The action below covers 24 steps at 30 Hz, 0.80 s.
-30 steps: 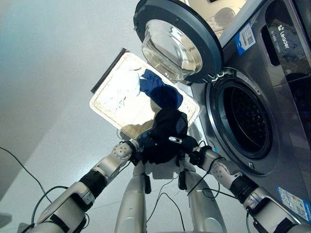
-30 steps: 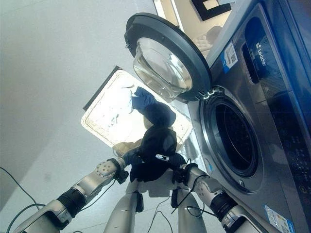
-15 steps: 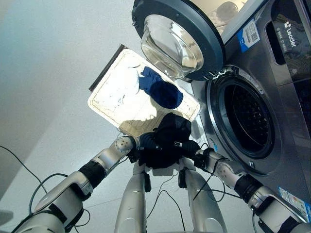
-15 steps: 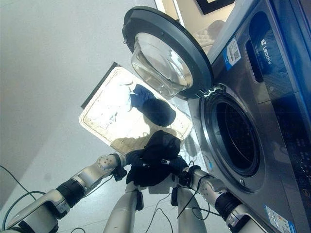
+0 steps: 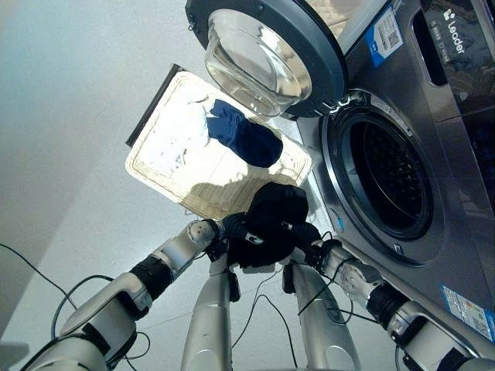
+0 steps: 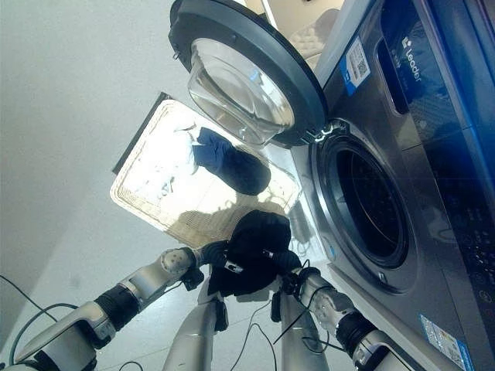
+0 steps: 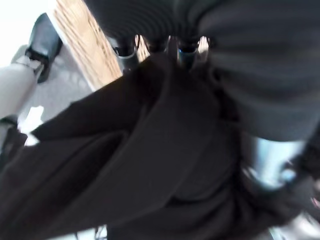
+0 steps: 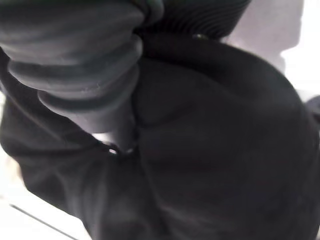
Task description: Put the clothes into the washing machine.
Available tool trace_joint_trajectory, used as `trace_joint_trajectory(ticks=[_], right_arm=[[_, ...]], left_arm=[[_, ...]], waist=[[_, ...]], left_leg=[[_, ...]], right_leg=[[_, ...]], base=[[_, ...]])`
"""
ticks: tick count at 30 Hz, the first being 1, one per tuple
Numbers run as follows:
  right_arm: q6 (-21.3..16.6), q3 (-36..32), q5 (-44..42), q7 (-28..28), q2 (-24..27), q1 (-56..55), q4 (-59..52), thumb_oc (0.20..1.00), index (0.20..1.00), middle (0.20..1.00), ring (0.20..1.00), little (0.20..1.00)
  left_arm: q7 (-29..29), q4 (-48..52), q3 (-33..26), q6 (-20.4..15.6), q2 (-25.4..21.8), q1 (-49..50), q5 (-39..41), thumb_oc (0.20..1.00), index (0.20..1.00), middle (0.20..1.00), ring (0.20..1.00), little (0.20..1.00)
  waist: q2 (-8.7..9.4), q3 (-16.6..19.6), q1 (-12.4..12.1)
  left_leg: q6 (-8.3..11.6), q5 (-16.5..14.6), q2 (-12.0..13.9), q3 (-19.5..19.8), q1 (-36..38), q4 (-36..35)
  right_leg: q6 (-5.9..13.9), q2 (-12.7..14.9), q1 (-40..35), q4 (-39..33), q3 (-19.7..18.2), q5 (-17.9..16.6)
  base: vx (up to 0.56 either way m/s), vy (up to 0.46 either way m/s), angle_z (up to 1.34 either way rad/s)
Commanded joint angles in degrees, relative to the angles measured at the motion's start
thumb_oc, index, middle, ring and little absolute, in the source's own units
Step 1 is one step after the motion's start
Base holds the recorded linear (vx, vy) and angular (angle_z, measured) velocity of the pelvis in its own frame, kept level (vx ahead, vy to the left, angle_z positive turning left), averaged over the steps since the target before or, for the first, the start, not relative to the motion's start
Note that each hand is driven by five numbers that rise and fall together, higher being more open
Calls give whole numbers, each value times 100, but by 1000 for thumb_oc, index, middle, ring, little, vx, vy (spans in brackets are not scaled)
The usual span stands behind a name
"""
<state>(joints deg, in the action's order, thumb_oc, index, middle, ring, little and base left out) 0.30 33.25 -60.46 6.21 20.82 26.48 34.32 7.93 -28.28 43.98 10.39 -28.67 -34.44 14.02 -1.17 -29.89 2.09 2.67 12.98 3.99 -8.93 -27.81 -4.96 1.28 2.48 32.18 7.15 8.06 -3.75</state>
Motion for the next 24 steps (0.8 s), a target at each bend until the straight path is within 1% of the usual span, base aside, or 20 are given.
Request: trace_joint_trajectory(ticks=[1, 2, 3, 4, 6, 7, 8, 9, 10, 11, 12, 14, 16, 18, 19, 20, 21, 22, 23, 24], right_arm=[[-596, -436, -656, 87, -246, 277, -183, 200, 200, 200, 200, 200], [-610, -477, -699, 102, -253, 278, -139, 200, 200, 200, 200, 200], [-747, -646, -959, 0, -285, 319, 35, 200, 200, 200, 200, 200], [-761, -748, -1041, 6, -293, 330, 132, 200, 200, 200, 200, 200], [-811, -840, -1109, -22, -301, 345, 226, 200, 200, 200, 200, 200], [-862, -1049, -1316, -46, -299, 370, 419, 200, 200, 200, 200, 200], [-866, -1109, -1406, -38, -294, 379, 482, 200, 200, 200, 200, 200], [-875, -1222, -1590, -21, -298, 393, 603, 200, 200, 200, 200, 200], [-885, -1230, -1613, -26, -298, 395, 613, 200, 200, 200, 200, 200], [-931, -1343, -1800, -26, -312, 412, 723, 200, 200, 200, 200, 200], [-1028, -1539, -2139, -22, -335, 428, 855, 200, 200, 200, 200, 200], [-1106, -1696, -2495, 5, -354, 434, 941, 200, 200, 200, 200, 200], [-1248, -2032, -3132, 97, -354, 446, 1022, 200, 200, 200, 200, 200], [-1431, -2324, -3811, 149, -359, 433, 936, 200, 200, 200, 200, 200], [-1604, -2503, -4142, 141, -338, 429, 851, 200, 200, 200, 200, 200], [-1878, -2737, -4767, 191, -264, 440, 707, 200, 200, 200, 200, 200], [-1881, -2741, -4774, 196, -257, 476, 710, 200, 200, 200, 200, 200], [-2085, -2883, -5027, 153, -220, 447, 611, 200, 200, 200, 200, 200], [-2675, -3286, -5254, -130, -128, 445, 272, 200, 200, 200, 200, 200], [-2733, -3393, -5254, -225, -99, 442, 214, 200, 200, 200, 200, 200]], left_arm=[[-1750, -572, -374, 590, 265, 245, -979, 1000, 1000, 1000, 1000, 1000], [-1855, -673, -429, 639, 270, 252, -1052, 1000, 1000, 1000, 1000, 1000], [-2384, -1142, -755, 453, 351, 332, -798, 1000, 1000, 1000, 1000, 1000], [-2585, -1304, -905, 390, 385, 359, -796, 1000, 1000, 1000, 1000, 1000], [-2774, -1460, -1030, 318, 406, 371, -815, 1000, 1000, 1000, 1000, 1000], [-3310, -1769, -1314, 52, 445, 420, -751, 1000, 1000, 1000, 1000, 1000], [-3434, -1823, -1378, 10, 435, 423, -730, 1000, 1000, 1000, 1000, 1000], [-3684, -1912, -1490, -123, 421, 434, -631, 1000, 1000, 1000, 1000, 1000], [-3712, -1919, -1498, -144, 421, 435, -619, 1000, 1000, 1000, 1000, 1000], [-3915, -1972, -1615, -259, 426, 442, -529, 1000, 1000, 1000, 1000, 1000], [-4074, -2041, -1807, -524, 435, 462, -251, 1000, 1000, 1000, 1000, 1000], [-4120, -2050, -1927, -759, 450, 487, 137, 1000, 1000, 1000, 1000, 1000], [-4091, -1979, -2153, -1038, 468, 549, 671, 1000, 1000, 1000, 1000, 1000], [-4087, -1873, -2293, -1199, 448, 602, 891, 1000, 1000, 1000, 1000, 1000], [-4094, -1790, -2349, -1243, 435, 644, 910, 1000, 1000, 1000, 1000, 1000], [-4048, -1676, -2402, -1285, 380, 686, 962, 1000, 1000, 1000, 1000, 1000], [-4047, -1676, -2413, -1283, 375, 653, 963, 1000, 1000, 1000, 1000, 1000], [-4034, -1624, -2410, -1282, 355, 709, 994, 1000, 1000, 1000, 1000, 1000], [-3985, -1514, -2447, -1327, 303, 825, 997, 1000, 1000, 1000, 1000, 1000], [-3978, -1499, -2444, -1334, 294, 852, 998, 1000, 1000, 1000, 1000, 1000]], waist=[[32, 9, -28], [31, 9, -32], [25, 9, -62], [19, 9, -76], [12, 9, -84], [-11, 9, -105], [-18, 9, -111], [-30, 9, -122], [-31, 9, -123], [-45, 9, -130], [-68, 9, -137], [-88, 9, -139], [-128, 9, -145], [-152, 9, -149], [-163, 9, -152], [-175, 9, -152], [-173, 9, -154], [-178, 9, -150], [-179, 9, -146], [-178, 9, -144]], left_leg=[[197, -342, -413, -188, -2, 116], [198, -343, -413, -185, -12, 126], [210, -328, -403, -180, -19, 115], [208, -332, -404, -180, -16, 115], [208, -338, -401, -172, -25, 122], [212, -342, -396, -166, -63, 143], [214, -344, -396, -160, -68, 144], [218, -345, -398, -144, -78, 146], [218, -345, -398, -143, -80, 146], [221, -345, -404, -125, -101, 151], [229, -349, -412, -102, -136, 157], [227, -354, -424, -76, -141, 148], [227, -367, -439, -44, -152, 132], [230, -376, -450, -19, -177, 117], [228, -380, -457, -4, -183, 101], [227, -387, -461, 6, -206, 86], [224, -359, -460, 0, -273, 102], [229, -392, -464, 8, -223, 92], [218, -418, -467, 31, -226, 82], [216, -428, -465, 32, -213, 78]], right_leg=[[601, 125, -119, -697, 231, -642], [600, 126, -110, -686, 228, -638], [600, 137, -105, -659, 247, -625], [602, 139, -106, -649, 256, -612], [600, 143, -94, -631, 254, -600], [599, 166, -58, -590, 270, -585], [599, 168, -52, -582, 271, -580], [599, 174, -41, -568, 272, -574], [599, 174, -40, -566, 273, -574], [597, 180, -21, -555, 274, -571], [595, 185, 14, -545, 270, -567], [594, 183, 28, -551, 253, -574], [600, 179, 61, -560, 222, -584], [608, 175, 96, -567, 198, -592], [613, 173, 106, -572, 190, -596], [619, 169, 129, -575, 185, -595], [610, 170, 191, -573, 181, -633], [619, 166, 145, -570, 180, -598], [626, 159, 149, -574, 168, -589], [628, 157, 136, -576, 166, -582]], base=[[-17, -40, -2], [-19, -66, -1], [-12, -58, -2], [-11, -59, -2], [-6, -25, 0], [-11, -54, 1], [-10, -71, -1], [0, -34, 0], [1, -44, -1], [6, -51, 1], [9, -61, 1], [15, -47, 1], [20, -51, 3], [17, -54, 5], [19, -66, 8], [-2, -47, 7], [12, -41, 4], [23, -36, 3], [44, -37, 3], [35, -31, 4]])
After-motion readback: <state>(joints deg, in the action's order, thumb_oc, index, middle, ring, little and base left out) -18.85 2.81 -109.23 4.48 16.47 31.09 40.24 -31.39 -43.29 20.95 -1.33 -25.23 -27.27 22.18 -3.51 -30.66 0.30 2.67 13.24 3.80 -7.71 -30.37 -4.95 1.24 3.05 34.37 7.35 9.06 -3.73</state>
